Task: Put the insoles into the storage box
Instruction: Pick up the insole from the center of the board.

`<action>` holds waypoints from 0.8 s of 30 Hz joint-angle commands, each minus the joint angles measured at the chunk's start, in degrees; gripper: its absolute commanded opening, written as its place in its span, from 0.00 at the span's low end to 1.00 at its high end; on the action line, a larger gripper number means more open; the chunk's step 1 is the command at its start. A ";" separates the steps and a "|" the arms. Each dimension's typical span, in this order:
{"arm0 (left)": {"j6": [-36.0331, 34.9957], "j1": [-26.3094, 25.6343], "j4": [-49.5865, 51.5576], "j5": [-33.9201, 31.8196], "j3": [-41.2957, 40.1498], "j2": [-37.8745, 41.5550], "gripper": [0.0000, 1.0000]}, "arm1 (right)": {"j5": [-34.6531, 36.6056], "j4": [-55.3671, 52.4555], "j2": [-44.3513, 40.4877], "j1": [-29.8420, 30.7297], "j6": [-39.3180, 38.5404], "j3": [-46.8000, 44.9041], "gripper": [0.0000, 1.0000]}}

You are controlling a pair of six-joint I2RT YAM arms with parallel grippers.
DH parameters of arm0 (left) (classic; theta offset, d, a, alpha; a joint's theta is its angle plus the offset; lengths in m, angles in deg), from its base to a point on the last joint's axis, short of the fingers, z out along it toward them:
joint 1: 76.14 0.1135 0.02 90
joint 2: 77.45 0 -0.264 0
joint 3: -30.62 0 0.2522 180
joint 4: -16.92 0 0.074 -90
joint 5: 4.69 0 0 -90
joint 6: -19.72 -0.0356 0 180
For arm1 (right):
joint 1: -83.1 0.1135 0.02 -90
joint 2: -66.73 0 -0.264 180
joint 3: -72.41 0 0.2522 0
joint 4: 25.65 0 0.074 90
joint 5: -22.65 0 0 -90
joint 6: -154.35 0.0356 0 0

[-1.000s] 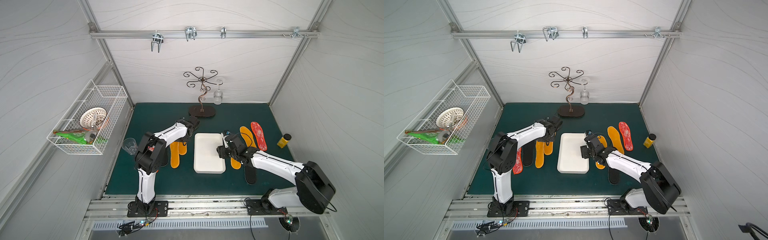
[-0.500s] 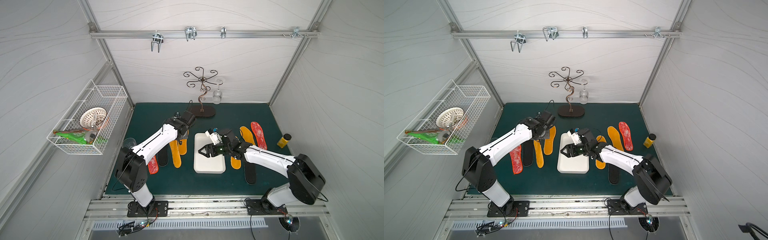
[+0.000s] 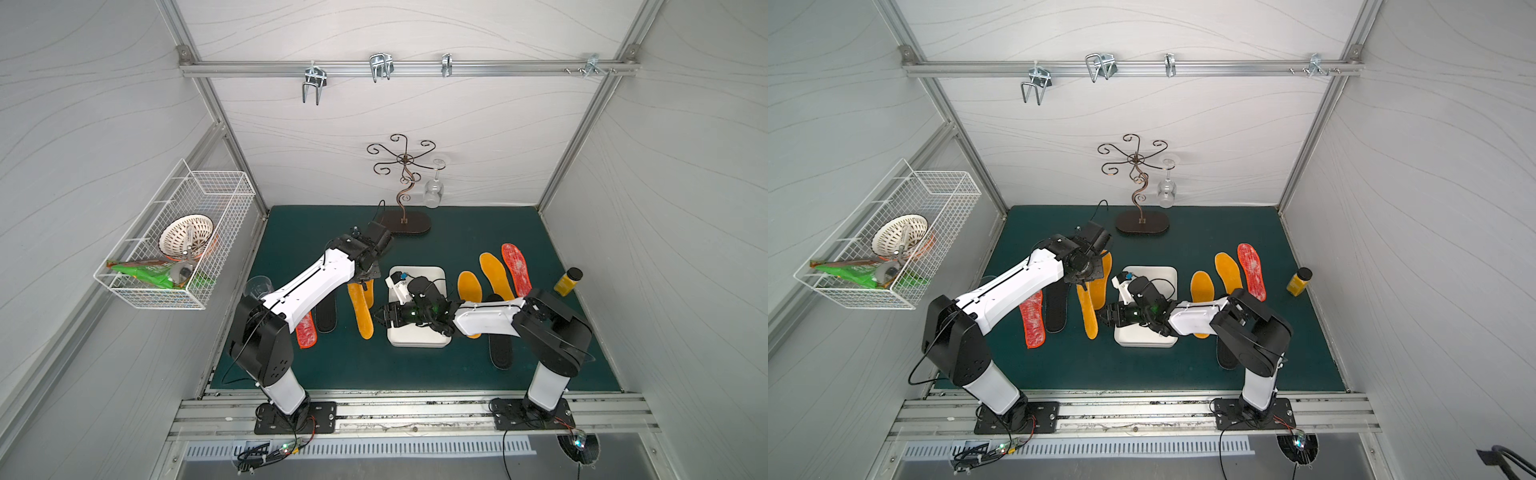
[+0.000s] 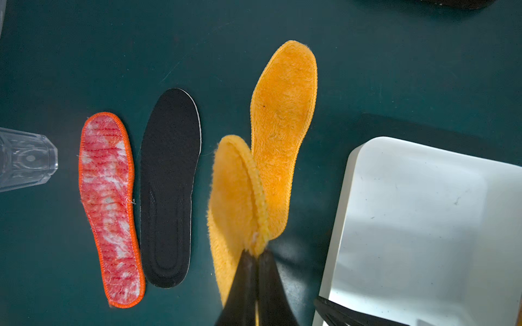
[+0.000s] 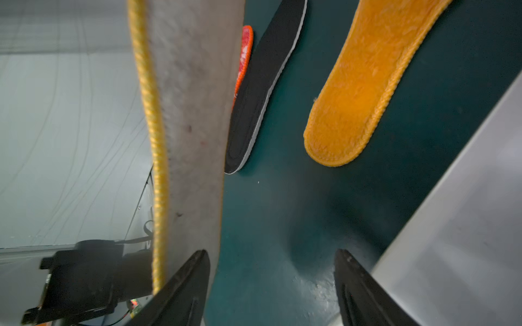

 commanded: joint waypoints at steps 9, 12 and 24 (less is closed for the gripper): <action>2.03 -0.44 1.39 -0.73 2.12 -1.05 0.00 | 14.65 -3.17 -5.97 4.64 -3.57 -0.71 0.73; 2.11 -0.47 1.64 -0.75 2.33 -0.71 0.00 | 15.28 -5.80 -9.27 4.31 -3.40 -1.67 0.72; 2.24 -1.23 1.67 -0.38 2.97 -0.54 0.00 | 6.31 -7.10 -7.20 3.92 -1.56 1.72 0.67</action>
